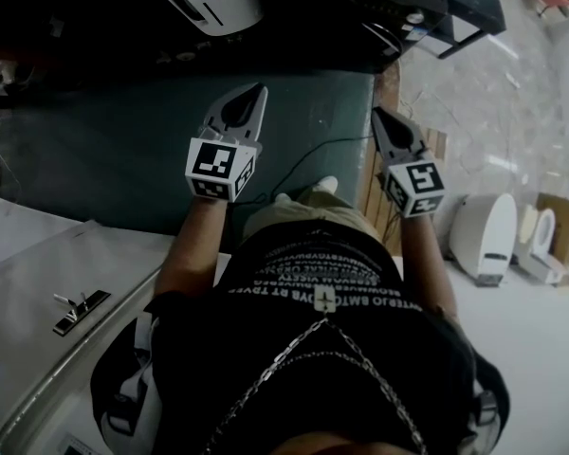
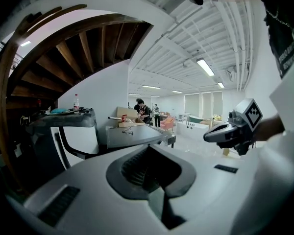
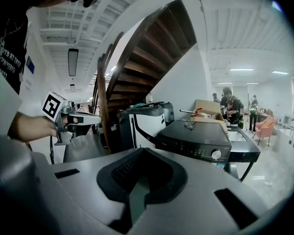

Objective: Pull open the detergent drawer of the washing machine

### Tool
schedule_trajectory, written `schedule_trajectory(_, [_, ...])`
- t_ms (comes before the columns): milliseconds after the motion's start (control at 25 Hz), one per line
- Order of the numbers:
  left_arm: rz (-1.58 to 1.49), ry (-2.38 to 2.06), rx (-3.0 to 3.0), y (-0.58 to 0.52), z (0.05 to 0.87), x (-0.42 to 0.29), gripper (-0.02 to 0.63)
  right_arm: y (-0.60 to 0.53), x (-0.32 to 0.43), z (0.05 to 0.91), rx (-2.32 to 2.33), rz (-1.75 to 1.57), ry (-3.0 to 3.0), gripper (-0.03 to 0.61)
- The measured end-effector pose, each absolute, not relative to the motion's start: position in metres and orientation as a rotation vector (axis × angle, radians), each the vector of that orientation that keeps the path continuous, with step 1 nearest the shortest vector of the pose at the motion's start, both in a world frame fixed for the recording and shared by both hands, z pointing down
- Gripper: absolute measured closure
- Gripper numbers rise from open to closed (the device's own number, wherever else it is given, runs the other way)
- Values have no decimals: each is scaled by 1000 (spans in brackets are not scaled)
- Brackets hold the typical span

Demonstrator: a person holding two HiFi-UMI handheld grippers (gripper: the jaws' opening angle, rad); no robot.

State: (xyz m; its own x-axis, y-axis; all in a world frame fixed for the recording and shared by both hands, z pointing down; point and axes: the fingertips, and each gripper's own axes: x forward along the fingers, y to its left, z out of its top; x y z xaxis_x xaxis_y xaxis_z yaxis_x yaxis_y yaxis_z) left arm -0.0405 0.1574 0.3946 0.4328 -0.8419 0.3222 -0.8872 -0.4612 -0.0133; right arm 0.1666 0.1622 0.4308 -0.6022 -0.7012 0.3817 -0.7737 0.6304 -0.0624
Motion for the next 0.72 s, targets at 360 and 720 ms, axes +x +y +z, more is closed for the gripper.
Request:
schedule_trajectory(360, [447,-1539,2508,134,397,-20,611,137,180,435,1164,347,-2551,575])
schedule_trajectory(720, [463,-1539,2494,134,393,-6,611,133,191,437,1146,393,-2580,575])
